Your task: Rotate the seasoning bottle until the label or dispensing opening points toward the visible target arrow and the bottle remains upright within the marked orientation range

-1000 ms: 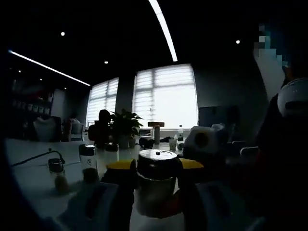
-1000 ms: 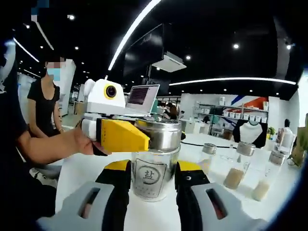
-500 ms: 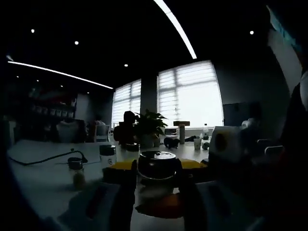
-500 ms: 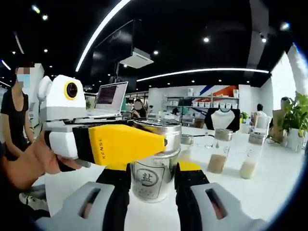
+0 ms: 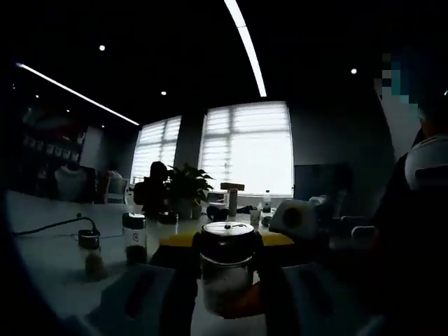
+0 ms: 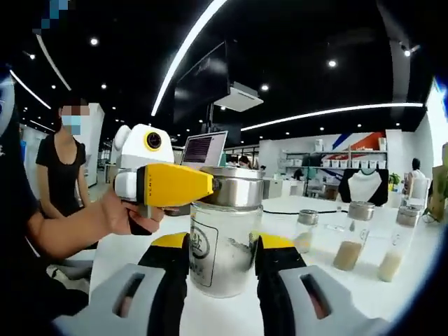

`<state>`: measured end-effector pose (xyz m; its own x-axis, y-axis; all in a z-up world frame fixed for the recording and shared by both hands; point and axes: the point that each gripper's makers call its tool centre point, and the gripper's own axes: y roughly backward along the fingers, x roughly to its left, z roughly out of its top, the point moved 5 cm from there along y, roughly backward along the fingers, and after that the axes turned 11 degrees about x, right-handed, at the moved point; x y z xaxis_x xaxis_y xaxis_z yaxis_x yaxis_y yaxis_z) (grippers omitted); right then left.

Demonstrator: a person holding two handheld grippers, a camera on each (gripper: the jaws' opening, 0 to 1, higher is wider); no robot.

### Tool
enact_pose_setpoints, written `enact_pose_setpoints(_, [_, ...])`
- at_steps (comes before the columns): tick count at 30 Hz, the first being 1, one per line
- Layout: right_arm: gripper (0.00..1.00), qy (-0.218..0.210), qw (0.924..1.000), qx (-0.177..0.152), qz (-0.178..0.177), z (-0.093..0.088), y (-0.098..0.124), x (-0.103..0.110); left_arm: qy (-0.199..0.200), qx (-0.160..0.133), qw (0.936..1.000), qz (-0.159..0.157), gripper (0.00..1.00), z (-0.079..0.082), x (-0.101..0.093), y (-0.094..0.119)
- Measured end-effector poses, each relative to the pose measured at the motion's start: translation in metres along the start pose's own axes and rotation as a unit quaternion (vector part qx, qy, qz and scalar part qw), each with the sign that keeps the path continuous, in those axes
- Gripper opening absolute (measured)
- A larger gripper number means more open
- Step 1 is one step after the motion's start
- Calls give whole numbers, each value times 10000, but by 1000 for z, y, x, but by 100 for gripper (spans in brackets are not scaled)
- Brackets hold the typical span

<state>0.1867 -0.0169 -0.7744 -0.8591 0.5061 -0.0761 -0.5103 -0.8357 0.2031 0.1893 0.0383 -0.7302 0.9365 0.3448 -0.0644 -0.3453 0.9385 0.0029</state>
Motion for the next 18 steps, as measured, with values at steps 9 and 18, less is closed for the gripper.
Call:
enact_pose_setpoints(9, [34, -338, 9942, 226, -993, -9, -2, -10, 211, 100, 9949, 984, 34, -9, 3, -16])
enact_pose_setpoints(18, [35, 13, 9942, 404, -998, -17, -8, -13, 195, 153, 9880, 1523, 33, -14, 7, -14])
